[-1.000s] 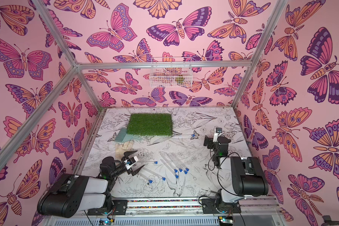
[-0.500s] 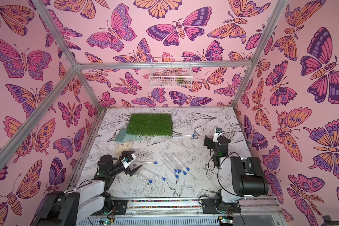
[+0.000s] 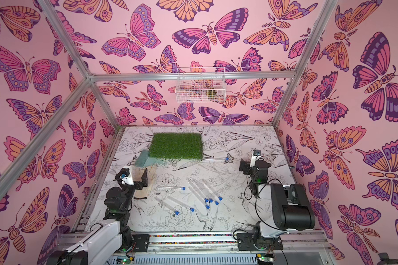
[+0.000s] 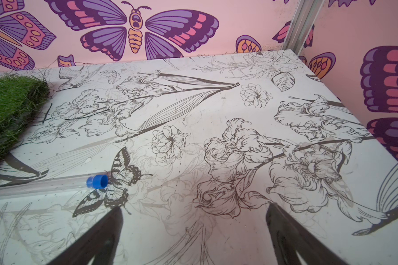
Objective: Remove stoppers from test tubes
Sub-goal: Adjust the test tube at the center of the board.
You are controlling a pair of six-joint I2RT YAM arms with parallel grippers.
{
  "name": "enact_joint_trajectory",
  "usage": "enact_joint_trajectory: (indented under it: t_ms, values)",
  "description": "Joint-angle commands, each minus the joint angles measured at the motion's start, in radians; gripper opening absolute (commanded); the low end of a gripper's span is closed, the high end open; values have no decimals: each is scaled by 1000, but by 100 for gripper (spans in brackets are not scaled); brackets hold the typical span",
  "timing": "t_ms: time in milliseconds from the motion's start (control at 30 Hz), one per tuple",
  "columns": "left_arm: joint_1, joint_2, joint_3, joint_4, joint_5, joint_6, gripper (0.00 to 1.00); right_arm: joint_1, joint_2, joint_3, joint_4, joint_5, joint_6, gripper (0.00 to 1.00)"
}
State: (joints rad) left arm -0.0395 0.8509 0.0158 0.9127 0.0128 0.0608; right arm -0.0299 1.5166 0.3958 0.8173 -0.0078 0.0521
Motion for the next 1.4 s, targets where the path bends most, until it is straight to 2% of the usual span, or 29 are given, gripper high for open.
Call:
enact_joint_trajectory:
  t_ms: [0, 67, 100, 133, 167, 233, 300, 400, 533, 600, 633, 667, 700, 767, 867, 900, 1000, 1100, 1133, 1233, 1300, 1367]
  values:
    - [3, -12, -37, 49, -137, 7, 100, 8, -7, 8, -4, 7, 5, 99]
    - [3, -70, 1, -34, -126, 41, 100, 7, -7, 8, -5, 8, 4, 99]
    - [1, -99, 55, -137, -115, 33, 100, 8, -8, 8, -4, 8, 4, 99]
    - [2, -119, 146, -320, -96, 17, 100, 8, -7, 8, -4, 7, 3, 99]
    - [0, -98, 253, -471, -79, 8, 100, 8, -7, 8, -4, 8, 5, 99]
    - [-7, -13, 423, -625, -81, -12, 100, 8, -7, 8, -4, 8, 5, 99]
    - [-61, 53, 520, -678, -181, -27, 100, 8, -7, 8, -4, 8, 5, 99]
    - [-191, 91, 616, -702, -410, -42, 100, 8, -7, 8, -4, 8, 4, 99]
    - [-418, 4, 670, -846, -781, -172, 100, 8, -7, 8, -4, 8, 5, 99]
    - [-529, -85, 656, -862, -879, -199, 100, 8, -7, 8, -4, 8, 4, 99]
    - [-560, -121, 629, -813, -869, -198, 100, 8, -7, 7, -4, 8, 4, 99]
    - [-562, -140, 606, -745, -822, -185, 100, 7, -7, 8, -4, 8, 5, 99]
    - [-562, -156, 607, -749, -747, -195, 100, 8, -7, 8, -4, 8, 5, 99]
    - [-566, -181, 635, -911, -665, -329, 100, 8, -7, 8, -4, 8, 5, 99]
    - [-566, -145, 646, -949, -634, -413, 100, 8, -7, 8, -5, 8, 4, 99]
    - [-566, -127, 662, -972, -682, -432, 100, 8, -7, 8, -5, 8, 4, 99]
    - [-564, -91, 713, -1056, -828, -390, 100, 8, -7, 8, -4, 8, 5, 99]
    - [-564, -85, 745, -1121, -740, -191, 100, 8, -7, 8, -4, 8, 5, 99]
    - [-565, -78, 753, -1150, -733, -168, 100, 8, -7, 8, -4, 8, 5, 99]
    - [-561, -49, 777, -1279, -803, -277, 100, 8, -7, 8, -4, 8, 4, 99]
    - [-549, -30, 787, -1334, -726, -318, 100, 8, -7, 8, -4, 8, 4, 99]
    - [-544, -13, 804, -1368, -614, -306, 100, 8, -7, 8, -4, 8, 4, 99]
